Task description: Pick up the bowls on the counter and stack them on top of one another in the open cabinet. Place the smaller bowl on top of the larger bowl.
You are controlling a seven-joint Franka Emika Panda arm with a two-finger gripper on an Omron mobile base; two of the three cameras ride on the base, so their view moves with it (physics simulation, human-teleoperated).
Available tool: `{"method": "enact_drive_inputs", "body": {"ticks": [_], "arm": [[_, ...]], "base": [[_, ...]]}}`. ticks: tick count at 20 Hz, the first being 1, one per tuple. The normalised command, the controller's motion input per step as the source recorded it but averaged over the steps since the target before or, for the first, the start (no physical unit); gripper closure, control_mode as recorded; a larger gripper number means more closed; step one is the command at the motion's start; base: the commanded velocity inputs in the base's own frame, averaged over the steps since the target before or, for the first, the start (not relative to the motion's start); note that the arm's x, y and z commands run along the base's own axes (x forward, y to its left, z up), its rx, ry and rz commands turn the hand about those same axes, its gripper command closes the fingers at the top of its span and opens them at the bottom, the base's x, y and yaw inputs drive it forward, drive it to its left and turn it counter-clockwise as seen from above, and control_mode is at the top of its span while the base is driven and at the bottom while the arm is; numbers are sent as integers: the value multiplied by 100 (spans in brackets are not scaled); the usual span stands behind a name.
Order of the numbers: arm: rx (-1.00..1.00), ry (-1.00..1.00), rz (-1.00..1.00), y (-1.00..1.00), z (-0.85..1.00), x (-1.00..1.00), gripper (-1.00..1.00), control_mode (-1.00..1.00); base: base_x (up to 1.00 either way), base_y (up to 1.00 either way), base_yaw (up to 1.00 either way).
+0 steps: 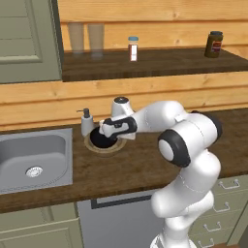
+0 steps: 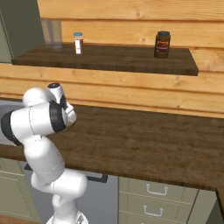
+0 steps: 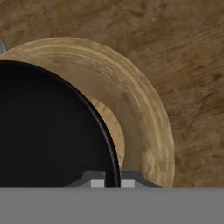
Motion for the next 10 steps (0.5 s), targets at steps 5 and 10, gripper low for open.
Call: {"method": "enact_drive_inputs", "body": {"ticks": [5, 10], "arm": [[-1, 0, 0, 0, -8, 21, 100, -100], [-11, 0, 0, 0, -17, 32, -100, -100]], "base": [[0, 0, 0], [0, 0, 0]]}}
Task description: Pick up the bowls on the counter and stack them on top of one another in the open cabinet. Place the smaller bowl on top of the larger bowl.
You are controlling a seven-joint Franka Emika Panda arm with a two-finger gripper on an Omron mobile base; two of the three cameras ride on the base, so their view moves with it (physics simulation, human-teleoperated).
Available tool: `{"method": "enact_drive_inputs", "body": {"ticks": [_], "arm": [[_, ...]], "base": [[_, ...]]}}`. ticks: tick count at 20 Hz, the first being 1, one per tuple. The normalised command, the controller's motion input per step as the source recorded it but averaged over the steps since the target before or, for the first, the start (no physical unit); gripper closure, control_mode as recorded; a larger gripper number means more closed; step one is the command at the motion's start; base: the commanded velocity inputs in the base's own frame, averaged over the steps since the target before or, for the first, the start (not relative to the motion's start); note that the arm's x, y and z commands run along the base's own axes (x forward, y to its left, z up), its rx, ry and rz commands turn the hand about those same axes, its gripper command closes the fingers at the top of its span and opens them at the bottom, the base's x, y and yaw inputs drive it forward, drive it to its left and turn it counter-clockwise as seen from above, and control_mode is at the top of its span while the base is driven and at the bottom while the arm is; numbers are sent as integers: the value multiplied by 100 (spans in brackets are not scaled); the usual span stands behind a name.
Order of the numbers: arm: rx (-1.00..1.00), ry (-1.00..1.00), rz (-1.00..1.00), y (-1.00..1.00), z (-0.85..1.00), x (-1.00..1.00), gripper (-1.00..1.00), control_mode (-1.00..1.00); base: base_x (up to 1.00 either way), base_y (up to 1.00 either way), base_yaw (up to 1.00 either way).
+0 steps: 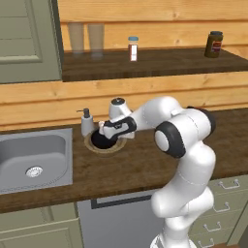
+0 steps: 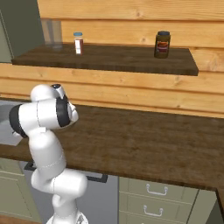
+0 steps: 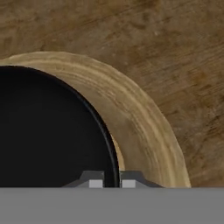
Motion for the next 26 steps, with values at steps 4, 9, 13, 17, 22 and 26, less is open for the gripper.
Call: {"method": "enact_drive_inputs", "body": {"ticks": [4, 9, 13, 17, 22, 26], "arm": [[-4, 0, 0, 0, -3, 9, -100, -100], [0, -6, -1, -5, 18, -28, -100, -100], [0, -4, -2, -29, 23, -65, -100, -100], [0, 0, 1, -19, -24, -15, -100, -100], [0, 3, 0, -1, -29, 4, -100, -100], [0, 5, 0, 0, -23, 25, -100, -100]], "base": [[0, 0, 0], [0, 0, 0], [0, 0, 0], [0, 0, 0], [0, 0, 0], [0, 0, 0]]}}
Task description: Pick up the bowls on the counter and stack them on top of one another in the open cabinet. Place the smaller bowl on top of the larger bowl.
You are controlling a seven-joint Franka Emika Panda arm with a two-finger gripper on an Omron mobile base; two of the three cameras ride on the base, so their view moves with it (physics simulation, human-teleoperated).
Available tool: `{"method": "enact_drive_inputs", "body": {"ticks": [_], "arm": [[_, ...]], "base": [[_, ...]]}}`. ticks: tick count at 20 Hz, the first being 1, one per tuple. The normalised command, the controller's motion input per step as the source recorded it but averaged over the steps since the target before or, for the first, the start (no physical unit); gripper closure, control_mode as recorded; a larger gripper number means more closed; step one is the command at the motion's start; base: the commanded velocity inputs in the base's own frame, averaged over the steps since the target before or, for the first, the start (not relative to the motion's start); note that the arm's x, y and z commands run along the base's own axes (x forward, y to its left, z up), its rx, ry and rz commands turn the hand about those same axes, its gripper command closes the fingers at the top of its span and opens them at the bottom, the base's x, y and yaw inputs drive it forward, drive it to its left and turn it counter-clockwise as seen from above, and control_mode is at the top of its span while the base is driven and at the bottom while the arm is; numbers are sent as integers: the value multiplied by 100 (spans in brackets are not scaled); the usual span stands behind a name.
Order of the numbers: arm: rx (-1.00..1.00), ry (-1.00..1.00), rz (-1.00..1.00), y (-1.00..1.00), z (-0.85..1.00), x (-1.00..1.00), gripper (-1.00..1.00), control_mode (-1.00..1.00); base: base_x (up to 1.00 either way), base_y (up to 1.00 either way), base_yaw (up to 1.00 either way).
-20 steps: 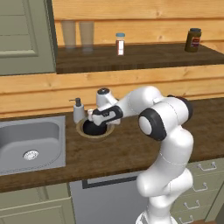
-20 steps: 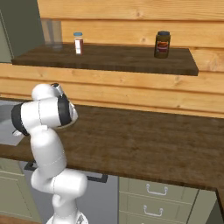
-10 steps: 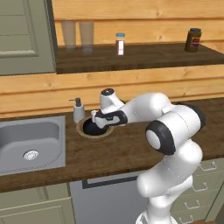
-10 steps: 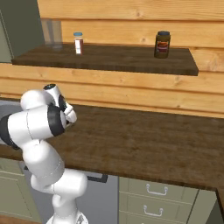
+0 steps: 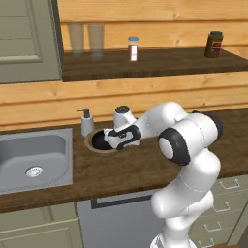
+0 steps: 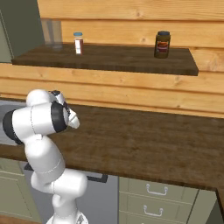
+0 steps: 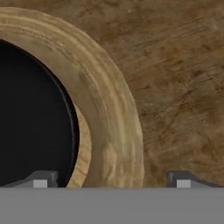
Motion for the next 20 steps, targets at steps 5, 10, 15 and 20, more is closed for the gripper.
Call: {"method": "enact_drive_inputs", "body": {"ticks": [5, 10, 15, 20], "arm": [[0, 2, 0, 1, -12, 37, -100, -100], [0, 0, 0, 0, -1, 4, 100, -100], [0, -4, 0, 0, 1, -17, 100, -100], [0, -23, -6, -13, 41, -53, 100, -100]], "base": [[0, 0, 0], [0, 0, 0], [0, 0, 0], [0, 0, 0]]}}
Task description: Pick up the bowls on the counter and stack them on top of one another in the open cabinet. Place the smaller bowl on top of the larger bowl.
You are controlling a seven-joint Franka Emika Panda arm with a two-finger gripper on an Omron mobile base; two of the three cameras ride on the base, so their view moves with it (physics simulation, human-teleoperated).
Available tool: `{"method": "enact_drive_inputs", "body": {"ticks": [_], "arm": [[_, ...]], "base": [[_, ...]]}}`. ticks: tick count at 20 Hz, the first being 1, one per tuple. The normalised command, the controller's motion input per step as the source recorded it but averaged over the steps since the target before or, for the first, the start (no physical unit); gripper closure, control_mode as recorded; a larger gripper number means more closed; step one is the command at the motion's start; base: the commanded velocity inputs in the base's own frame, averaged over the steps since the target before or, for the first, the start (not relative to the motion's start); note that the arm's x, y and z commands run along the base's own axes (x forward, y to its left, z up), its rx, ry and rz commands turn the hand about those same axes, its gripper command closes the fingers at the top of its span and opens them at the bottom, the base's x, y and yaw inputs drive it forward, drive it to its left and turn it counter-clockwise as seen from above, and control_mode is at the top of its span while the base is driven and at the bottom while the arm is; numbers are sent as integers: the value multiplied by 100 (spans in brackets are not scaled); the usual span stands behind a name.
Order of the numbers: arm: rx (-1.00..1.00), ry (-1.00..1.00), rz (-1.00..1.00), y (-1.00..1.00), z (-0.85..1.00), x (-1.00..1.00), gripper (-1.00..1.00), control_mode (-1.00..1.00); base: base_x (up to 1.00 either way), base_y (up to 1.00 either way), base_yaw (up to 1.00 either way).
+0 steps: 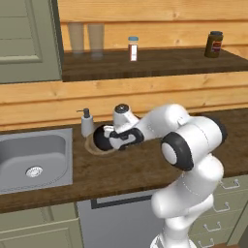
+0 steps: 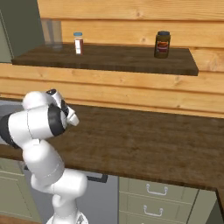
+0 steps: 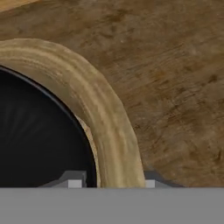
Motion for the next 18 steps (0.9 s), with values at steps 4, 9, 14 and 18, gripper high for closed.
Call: {"method": "enact_drive_inputs", "body": {"ticks": [4, 9, 14, 18], "arm": [[1, -29, -15, -59, 96, -91, 100, -100], [7, -29, -17, -75, 100, -100, 100, -100], [13, -23, -20, -79, 100, -100, 100, -100], [14, -13, -15, -67, 100, -100, 100, -100]], "base": [[0, 0, 0], [0, 0, 0], [0, 0, 0], [0, 0, 0]]}}
